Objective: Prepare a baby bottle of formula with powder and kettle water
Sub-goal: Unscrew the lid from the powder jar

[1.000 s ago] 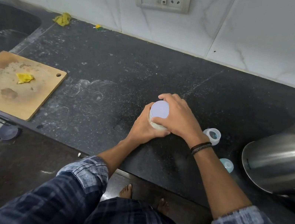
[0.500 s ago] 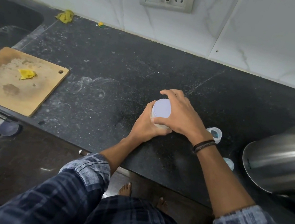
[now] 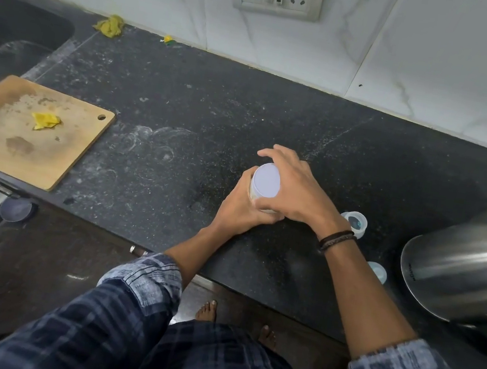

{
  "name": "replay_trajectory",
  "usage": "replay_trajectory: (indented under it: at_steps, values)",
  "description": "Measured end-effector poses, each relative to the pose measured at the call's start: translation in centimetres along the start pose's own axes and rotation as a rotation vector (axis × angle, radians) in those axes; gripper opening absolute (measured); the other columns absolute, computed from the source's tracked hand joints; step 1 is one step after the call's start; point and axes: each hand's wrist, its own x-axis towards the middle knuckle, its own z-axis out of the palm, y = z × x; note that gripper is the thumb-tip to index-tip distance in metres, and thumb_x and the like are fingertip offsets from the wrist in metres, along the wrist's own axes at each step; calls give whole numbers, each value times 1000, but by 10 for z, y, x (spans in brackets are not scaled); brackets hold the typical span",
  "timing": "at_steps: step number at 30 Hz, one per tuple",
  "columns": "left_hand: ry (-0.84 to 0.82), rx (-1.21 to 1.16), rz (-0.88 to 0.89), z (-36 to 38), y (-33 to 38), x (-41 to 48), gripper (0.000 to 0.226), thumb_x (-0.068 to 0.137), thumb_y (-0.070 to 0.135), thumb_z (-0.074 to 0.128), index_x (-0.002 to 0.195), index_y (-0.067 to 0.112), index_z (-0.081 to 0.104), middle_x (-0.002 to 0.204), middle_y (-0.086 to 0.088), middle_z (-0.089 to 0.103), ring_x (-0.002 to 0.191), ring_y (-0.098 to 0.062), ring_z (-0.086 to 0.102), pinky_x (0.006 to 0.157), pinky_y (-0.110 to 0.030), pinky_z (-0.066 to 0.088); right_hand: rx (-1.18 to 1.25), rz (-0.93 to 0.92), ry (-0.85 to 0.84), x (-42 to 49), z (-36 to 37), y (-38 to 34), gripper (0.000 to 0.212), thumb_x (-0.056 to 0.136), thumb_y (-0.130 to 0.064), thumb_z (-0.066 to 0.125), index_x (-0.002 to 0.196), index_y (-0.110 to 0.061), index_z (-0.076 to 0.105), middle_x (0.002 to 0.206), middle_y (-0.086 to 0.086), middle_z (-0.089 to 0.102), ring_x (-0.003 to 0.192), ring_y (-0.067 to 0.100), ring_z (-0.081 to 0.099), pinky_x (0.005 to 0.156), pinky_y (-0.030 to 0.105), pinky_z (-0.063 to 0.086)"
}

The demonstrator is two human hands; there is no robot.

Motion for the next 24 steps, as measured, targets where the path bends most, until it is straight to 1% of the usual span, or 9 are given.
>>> replay_trajectory:
  at_steps: [2,5,8,12,15,17,19,22,24]
  values:
    - [-5,1,7,0,-1,0,108,54,46,98,140,53,34,136,20,54,124,-4,59,97,-47,56,-20,25,48,1,1,1,87,79,-34,86,152,-34,39,158,-3,37,141,26,36,105,43,44]
    - [-10,-1,-1,0,0,0,110,53,48,99,141,52,33,137,20,55,126,-5,59,98,-46,56,2,27,8,2,1,3,84,81,-21,83,151,-35,39,154,-4,42,140,27,39,95,34,42]
    - [-6,11,-5,-1,1,-1,109,53,49,98,139,55,32,136,24,52,125,-3,57,97,-45,57,15,17,6,1,-1,1,93,76,-26,86,154,-38,36,165,-4,25,145,27,35,105,43,44]
    - [-12,5,-22,-1,1,-1,109,52,49,98,138,56,31,135,22,55,123,-3,59,97,-45,57,-3,19,9,1,2,0,84,81,-20,82,152,-37,38,154,-5,43,141,25,39,102,40,46]
    - [-16,7,-19,-1,2,-1,106,53,48,96,136,58,30,136,25,53,125,-2,57,100,-46,54,9,-3,-7,-1,1,-2,92,78,-25,84,154,-39,35,164,-8,29,146,26,31,109,48,42]
    - [-10,1,-11,-1,2,-1,106,53,48,96,136,56,32,136,26,52,125,-2,57,100,-46,55,-24,4,32,-2,2,-1,87,80,-32,85,153,-36,38,160,-6,34,144,26,35,107,46,43]
    - [-9,-5,-11,-1,3,-1,106,53,47,98,134,60,32,136,24,54,124,-3,59,99,-46,55,-36,-4,31,-2,3,0,80,82,-24,83,151,-34,42,153,-6,43,139,26,40,101,40,45]
    - [-7,5,-4,-1,4,-2,106,53,48,97,132,66,29,137,24,52,125,-3,57,99,-46,55,2,-11,14,-3,0,0,90,78,-26,86,153,-35,39,161,-7,30,142,25,34,104,41,43]
    - [-4,7,-3,-1,5,-2,107,53,50,97,138,58,31,137,23,51,125,-3,57,98,-45,56,-19,2,52,-2,0,-1,89,79,-35,87,154,-35,39,160,-5,33,142,25,36,104,43,43]
